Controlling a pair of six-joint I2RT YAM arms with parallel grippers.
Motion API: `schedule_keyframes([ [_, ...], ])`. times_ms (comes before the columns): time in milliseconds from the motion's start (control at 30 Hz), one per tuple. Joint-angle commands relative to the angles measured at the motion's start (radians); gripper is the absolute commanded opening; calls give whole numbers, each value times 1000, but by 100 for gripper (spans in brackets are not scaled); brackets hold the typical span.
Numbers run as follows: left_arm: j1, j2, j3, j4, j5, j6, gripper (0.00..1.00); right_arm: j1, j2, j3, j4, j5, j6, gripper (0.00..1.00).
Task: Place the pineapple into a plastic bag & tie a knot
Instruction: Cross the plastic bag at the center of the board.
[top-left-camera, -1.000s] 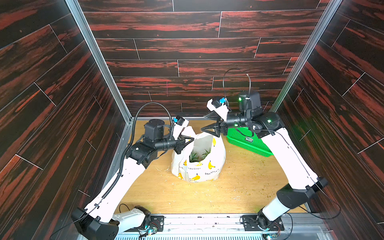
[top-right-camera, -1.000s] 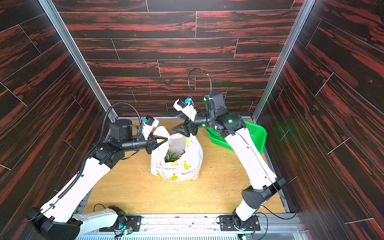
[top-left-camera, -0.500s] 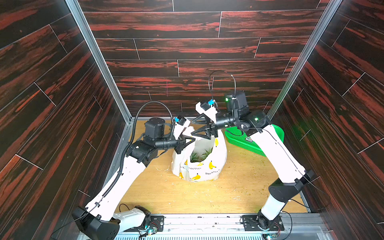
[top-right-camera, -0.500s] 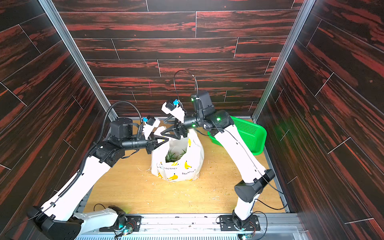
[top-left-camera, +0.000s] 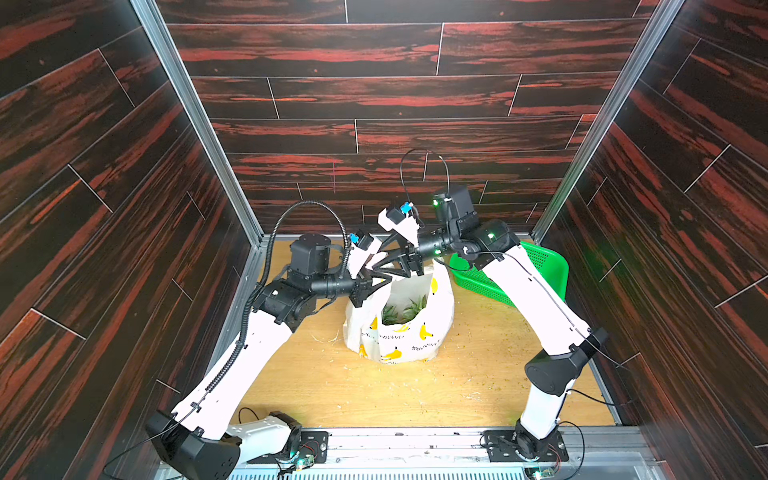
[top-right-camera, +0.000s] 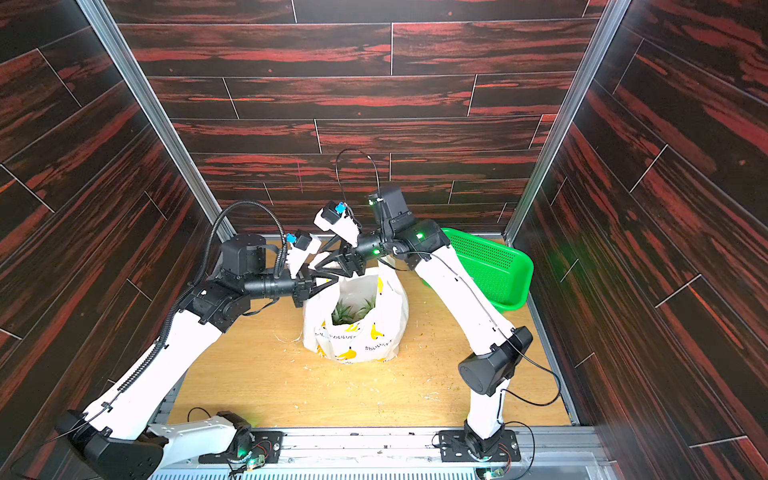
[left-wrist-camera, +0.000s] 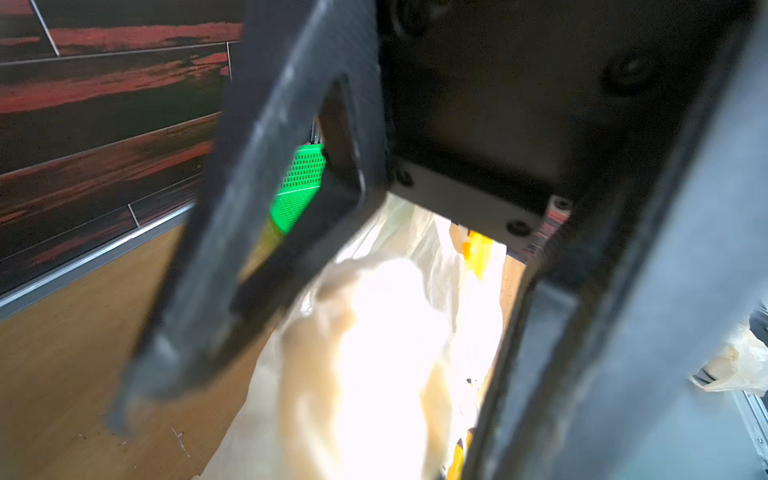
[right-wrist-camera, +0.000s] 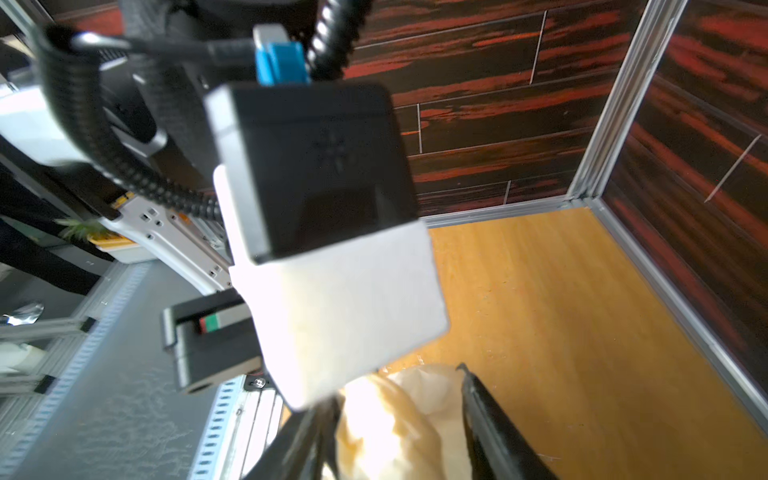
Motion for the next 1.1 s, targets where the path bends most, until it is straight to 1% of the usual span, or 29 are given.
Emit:
schedule_keyframes([
  [0,-3,1,25,-11,5,15,0,8,11,23,-10,-53,9,46],
  [67,-3,3,25,-9,3,15,0,8,12,23,-12,-60,8,39],
  [133,-3,3,28,-6,3,14,0,8,16,23,-18,-65,7,28],
  [200,-3,3,29,-3,1,12,0,8,18,23,-22,-65,6,14],
  [267,-3,4,32,-3,-4,9,0,9,21,24,-24,-65,6,3],
  [300,-3,4,33,-4,-5,8,0,8,22,25,-24,-67,6,0],
  [467,-3,5,34,-12,-37,2,0,7,14,28,-19,-57,4,0],
  [500,-3,4,34,-17,-50,-2,4,7,11,27,-16,-48,4,0],
  [567,-3,-5,28,-25,-73,3,27,8,2,22,-3,-22,7,0],
  [667,-3,-51,-12,-7,-96,20,59,7,-7,16,16,18,16,0],
  [733,-2,-94,-43,7,-112,30,66,8,-10,14,27,47,21,0],
  [767,-2,-116,-56,5,-127,38,73,7,-14,9,38,59,26,0],
  [867,-2,-182,-81,-28,-182,74,75,6,-33,-21,86,98,47,0],
  [967,-3,-249,-83,-68,-236,99,75,6,-35,-28,99,115,58,0],
  [1067,-11,-294,-72,-79,-222,70,75,6,-32,-24,99,117,73,0],
])
